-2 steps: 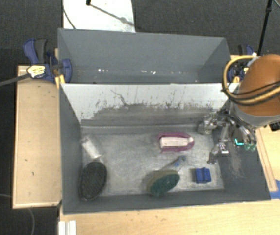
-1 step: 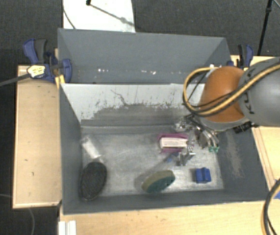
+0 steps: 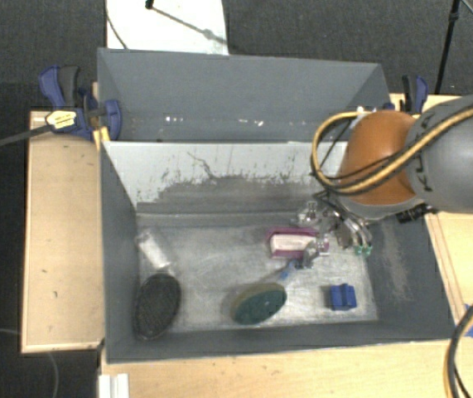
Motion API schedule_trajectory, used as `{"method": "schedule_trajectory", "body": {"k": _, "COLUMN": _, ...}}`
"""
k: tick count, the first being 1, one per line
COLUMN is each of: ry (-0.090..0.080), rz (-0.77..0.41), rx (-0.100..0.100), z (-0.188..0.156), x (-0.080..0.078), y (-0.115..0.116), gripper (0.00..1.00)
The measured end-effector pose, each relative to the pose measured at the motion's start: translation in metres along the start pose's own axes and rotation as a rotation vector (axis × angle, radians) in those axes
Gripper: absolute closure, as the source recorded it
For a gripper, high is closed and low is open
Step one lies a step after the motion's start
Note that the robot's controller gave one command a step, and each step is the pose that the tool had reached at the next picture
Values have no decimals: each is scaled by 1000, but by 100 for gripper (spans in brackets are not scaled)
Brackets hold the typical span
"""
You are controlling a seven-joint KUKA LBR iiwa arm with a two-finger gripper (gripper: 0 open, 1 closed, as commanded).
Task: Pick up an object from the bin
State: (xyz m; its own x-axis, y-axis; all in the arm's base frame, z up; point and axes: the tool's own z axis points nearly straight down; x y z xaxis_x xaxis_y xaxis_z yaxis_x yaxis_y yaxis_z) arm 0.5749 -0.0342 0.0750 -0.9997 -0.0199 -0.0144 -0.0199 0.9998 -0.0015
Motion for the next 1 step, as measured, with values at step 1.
{"method": "schedule_trajectory", "body": {"k": 1, "ry": 6, "rz": -335, "rx": -3, "z": -144, "x": 16, "y": 37, "gripper": 100}}
